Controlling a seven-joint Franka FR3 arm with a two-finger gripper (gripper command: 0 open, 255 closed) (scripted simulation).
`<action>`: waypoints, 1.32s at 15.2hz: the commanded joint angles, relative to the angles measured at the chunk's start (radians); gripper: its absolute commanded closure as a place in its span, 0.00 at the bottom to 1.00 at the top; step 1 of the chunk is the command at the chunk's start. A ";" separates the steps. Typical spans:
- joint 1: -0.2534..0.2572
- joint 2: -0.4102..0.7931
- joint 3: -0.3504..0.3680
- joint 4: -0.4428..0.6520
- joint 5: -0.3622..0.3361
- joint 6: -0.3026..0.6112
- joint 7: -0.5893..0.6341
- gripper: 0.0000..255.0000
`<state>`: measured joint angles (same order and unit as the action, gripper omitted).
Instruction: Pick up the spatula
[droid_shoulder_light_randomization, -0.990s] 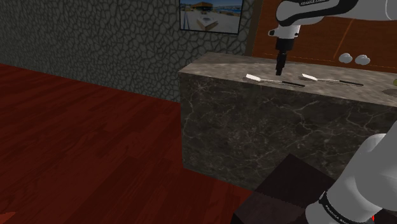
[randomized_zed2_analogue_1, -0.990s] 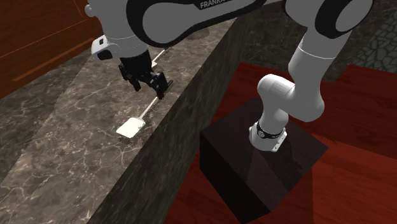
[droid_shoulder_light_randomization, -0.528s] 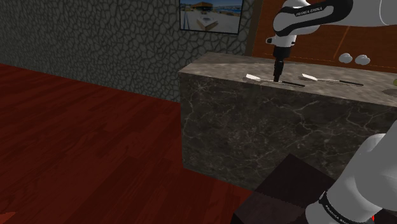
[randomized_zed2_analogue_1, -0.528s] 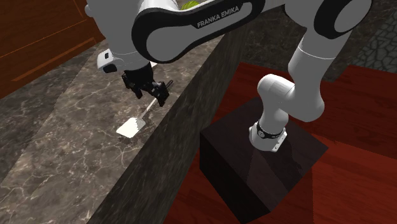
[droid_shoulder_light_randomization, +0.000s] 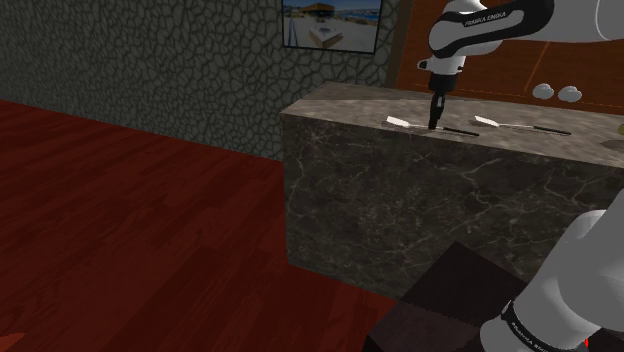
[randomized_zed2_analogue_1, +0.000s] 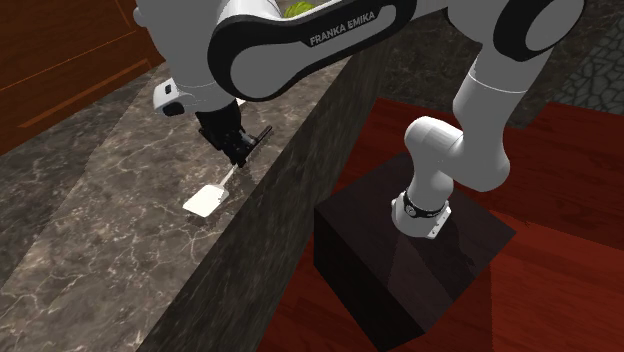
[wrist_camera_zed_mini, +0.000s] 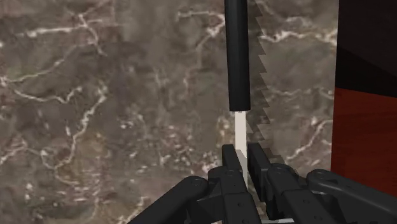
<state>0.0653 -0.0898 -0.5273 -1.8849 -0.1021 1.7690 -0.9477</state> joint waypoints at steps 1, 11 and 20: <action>0.000 0.000 0.000 0.000 0.000 0.000 0.000 1.00; 0.002 0.006 0.001 0.113 0.005 -0.107 -0.009 1.00; 0.002 0.025 0.000 0.228 0.014 -0.206 -0.021 1.00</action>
